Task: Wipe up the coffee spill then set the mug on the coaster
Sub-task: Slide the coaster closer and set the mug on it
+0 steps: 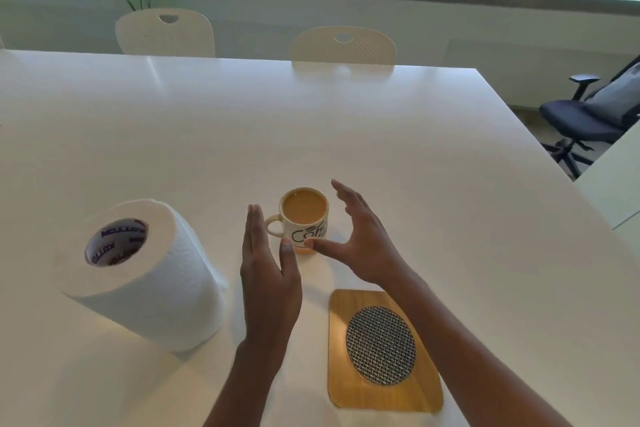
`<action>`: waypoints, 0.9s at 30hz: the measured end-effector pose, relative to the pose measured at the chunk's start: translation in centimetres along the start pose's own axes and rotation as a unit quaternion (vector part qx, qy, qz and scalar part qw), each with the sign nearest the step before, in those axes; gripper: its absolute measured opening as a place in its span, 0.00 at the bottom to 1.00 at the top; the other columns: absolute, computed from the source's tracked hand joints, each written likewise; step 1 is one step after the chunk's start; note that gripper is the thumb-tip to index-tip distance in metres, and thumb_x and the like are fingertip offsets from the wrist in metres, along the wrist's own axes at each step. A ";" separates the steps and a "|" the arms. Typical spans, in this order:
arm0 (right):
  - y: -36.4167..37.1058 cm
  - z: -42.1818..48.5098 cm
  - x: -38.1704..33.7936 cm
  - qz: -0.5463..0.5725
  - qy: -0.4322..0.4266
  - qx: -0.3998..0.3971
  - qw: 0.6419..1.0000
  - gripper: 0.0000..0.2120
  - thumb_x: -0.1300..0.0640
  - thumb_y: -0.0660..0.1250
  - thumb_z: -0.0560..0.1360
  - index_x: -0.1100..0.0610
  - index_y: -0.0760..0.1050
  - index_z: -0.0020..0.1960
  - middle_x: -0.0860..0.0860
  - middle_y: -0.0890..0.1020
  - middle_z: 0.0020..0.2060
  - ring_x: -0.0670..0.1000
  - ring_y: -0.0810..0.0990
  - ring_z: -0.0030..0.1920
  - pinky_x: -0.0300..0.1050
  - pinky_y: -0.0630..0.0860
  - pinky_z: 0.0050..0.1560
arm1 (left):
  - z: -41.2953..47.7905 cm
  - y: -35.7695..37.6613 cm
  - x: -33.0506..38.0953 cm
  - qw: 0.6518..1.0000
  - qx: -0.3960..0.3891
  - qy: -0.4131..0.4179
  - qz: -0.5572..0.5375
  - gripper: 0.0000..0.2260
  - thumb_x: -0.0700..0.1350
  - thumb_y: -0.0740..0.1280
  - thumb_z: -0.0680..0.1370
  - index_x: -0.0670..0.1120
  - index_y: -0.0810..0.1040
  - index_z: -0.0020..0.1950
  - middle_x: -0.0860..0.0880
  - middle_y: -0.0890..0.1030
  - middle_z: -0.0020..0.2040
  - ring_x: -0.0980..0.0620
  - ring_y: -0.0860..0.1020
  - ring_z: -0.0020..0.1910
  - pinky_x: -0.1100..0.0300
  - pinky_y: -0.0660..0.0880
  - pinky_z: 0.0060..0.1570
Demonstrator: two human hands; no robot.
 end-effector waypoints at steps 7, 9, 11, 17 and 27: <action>2.8 3.7 3.0 0.064 0.023 -0.107 0.992 0.58 0.54 0.86 0.67 0.51 0.53 0.85 0.50 0.65 0.83 0.48 0.64 0.81 0.53 0.63 0.83 | 1.8 1.3 -2.4 0.998 -0.001 -0.049 -0.036 0.27 0.42 0.62 0.85 0.45 0.59 0.84 0.44 0.67 0.82 0.44 0.68 0.79 0.45 0.70 0.75; 3.2 4.1 3.8 0.081 0.026 -0.123 0.989 0.56 0.55 0.86 0.68 0.50 0.55 0.85 0.49 0.67 0.82 0.48 0.66 0.80 0.51 0.65 0.81 | 2.0 1.3 -2.9 0.998 0.006 -0.054 -0.035 0.25 0.41 0.63 0.85 0.44 0.64 0.82 0.43 0.73 0.78 0.46 0.74 0.75 0.52 0.73 0.72; 3.4 4.3 4.4 0.091 0.024 -0.129 0.987 0.51 0.57 0.85 0.69 0.49 0.59 0.83 0.47 0.72 0.78 0.46 0.70 0.78 0.50 0.69 0.80 | 2.2 1.2 -3.1 0.998 0.018 -0.064 -0.022 0.22 0.41 0.64 0.85 0.43 0.69 0.79 0.42 0.78 0.73 0.47 0.78 0.71 0.58 0.73 0.67; 3.2 4.8 5.5 0.088 0.008 -0.102 0.991 0.40 0.58 0.85 0.69 0.48 0.71 0.76 0.42 0.81 0.68 0.42 0.77 0.72 0.42 0.75 0.73 | 2.5 0.7 -2.4 0.997 0.047 -0.060 0.001 0.15 0.40 0.68 0.82 0.40 0.80 0.69 0.42 0.86 0.62 0.45 0.85 0.60 0.59 0.74 0.62; 2.3 5.0 5.0 0.087 -0.023 -0.069 0.994 0.41 0.55 0.86 0.67 0.48 0.73 0.76 0.41 0.82 0.67 0.43 0.78 0.70 0.36 0.76 0.69 | 2.8 0.4 -1.8 0.996 0.055 -0.065 -0.003 0.12 0.37 0.68 0.82 0.39 0.83 0.64 0.43 0.88 0.56 0.43 0.86 0.55 0.58 0.76 0.58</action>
Point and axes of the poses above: each hand's wrist, its own z-axis towards the middle knuckle, its own y-axis out of the palm, x = y × z, the point moved 9 cm from there along z, towards the middle knuckle
